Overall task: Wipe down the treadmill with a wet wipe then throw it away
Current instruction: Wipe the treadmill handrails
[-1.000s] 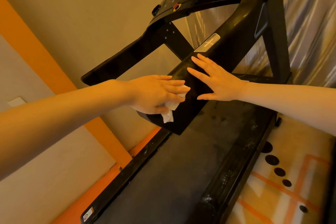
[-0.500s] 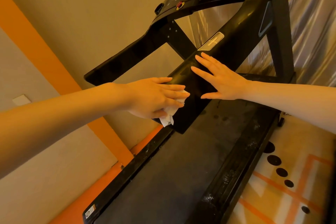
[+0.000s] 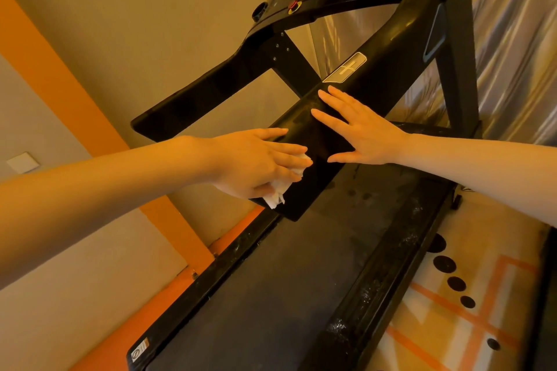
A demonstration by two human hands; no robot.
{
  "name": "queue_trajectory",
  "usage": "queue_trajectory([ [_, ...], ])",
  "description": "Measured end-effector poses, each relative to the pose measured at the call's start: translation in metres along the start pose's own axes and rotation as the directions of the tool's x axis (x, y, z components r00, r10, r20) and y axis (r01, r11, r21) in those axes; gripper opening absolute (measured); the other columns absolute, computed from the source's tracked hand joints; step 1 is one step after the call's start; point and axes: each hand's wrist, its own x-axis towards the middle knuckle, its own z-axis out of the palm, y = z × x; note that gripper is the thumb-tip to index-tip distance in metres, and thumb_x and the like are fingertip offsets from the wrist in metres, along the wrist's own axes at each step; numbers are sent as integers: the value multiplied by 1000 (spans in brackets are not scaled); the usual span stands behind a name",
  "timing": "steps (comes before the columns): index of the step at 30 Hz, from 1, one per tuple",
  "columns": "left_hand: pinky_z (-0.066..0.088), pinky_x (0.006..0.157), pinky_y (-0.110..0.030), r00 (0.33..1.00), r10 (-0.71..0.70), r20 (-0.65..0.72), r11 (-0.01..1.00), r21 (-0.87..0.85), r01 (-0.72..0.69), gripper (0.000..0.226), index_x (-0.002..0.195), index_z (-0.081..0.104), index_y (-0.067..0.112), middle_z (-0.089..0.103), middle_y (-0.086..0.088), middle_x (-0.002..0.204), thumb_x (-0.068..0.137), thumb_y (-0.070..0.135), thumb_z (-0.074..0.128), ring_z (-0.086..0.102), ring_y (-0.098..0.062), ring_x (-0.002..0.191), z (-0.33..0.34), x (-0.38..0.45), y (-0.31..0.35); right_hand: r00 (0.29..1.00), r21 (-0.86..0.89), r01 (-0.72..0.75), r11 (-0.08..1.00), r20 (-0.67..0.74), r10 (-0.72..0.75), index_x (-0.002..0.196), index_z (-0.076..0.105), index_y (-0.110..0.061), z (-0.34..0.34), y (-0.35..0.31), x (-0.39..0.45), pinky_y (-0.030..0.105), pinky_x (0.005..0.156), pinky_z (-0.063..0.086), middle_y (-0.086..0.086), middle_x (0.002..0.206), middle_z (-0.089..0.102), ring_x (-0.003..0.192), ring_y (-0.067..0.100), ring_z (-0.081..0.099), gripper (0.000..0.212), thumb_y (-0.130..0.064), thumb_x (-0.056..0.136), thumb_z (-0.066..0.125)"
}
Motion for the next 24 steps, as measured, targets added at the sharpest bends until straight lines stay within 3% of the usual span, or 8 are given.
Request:
queue_trajectory([
  [8,-16,116,-37,999,9,-41,999,52,-7,50,151,30,32,6,9,164,103,46,32,-9,-13,150,-13,30,-2,1000,3,5,1000,-18,-5,152,25,-18,0,-1,1,47,116,18,16,160,17,149,34,10,85,-62,86,54],
  [15,-18,116,-39,999,41,10,996,82,-41,50,151,29,35,5,11,163,102,46,31,-10,-11,149,-9,16,-2,1000,14,10,1000,-7,-10,153,24,-19,1,3,1,47,116,17,15,161,16,150,31,7,84,-65,88,49],
  [24,-14,117,-40,998,49,-25,996,77,-47,48,150,33,32,10,8,163,103,44,32,-6,-14,150,-17,34,-2,1000,30,11,999,-23,-11,152,26,-19,1,2,1,45,116,16,14,161,17,150,31,9,83,-66,88,47],
])
